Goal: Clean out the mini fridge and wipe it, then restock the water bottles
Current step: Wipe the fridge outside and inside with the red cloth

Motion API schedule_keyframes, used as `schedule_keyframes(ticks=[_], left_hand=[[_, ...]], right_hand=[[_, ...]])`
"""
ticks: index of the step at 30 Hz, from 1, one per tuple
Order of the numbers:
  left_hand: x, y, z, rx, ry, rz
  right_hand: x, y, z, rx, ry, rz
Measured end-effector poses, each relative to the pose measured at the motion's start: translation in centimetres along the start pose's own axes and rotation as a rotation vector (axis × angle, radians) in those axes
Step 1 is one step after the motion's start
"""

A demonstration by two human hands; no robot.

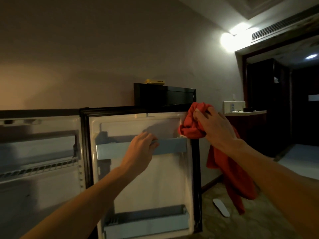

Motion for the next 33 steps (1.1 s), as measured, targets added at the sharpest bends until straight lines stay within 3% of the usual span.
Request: schedule_keyframes(ticks=[3,7,12,15,21,29,33], left_hand=[[-0.3,-0.1,0.0,0.003,0.000,-0.031],[-0.6,-0.1,0.0,-0.016,-0.007,-0.074],[-1.4,-0.4,-0.6,-0.033,-0.018,-0.087],[-1.5,-0.3,-0.5,-0.060,-0.029,-0.068],[-1.1,-0.4,-0.7,-0.152,-0.031,-0.012],[-1.0,-0.5,-0.5,-0.206,-0.019,-0.026],[-1.0,-0.4,-0.6,-0.193,-0.016,-0.021]], right_hand=[[-0.1,-0.1,0.7,-0.072,-0.037,-0.050],[0.9,0.1,0.2,-0.030,-0.021,0.034],[3.2,0.8,-4.9,0.123,-0.192,0.423],[6.9,1.1,-8.2,0.172,-0.176,0.781],[12.6,3.0,-14.8,0.047,0.077,0.455],[7.2,1.6,-10.0,0.037,-0.089,0.381],[9.6,3.4,-9.8,0.012,0.034,0.473]])
Point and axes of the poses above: each hand's wrist, its own z-axis towards the middle knuckle, its own x-axis out of the palm, y = z × x, the point moved 7 cm from there along z, towards the middle knuckle
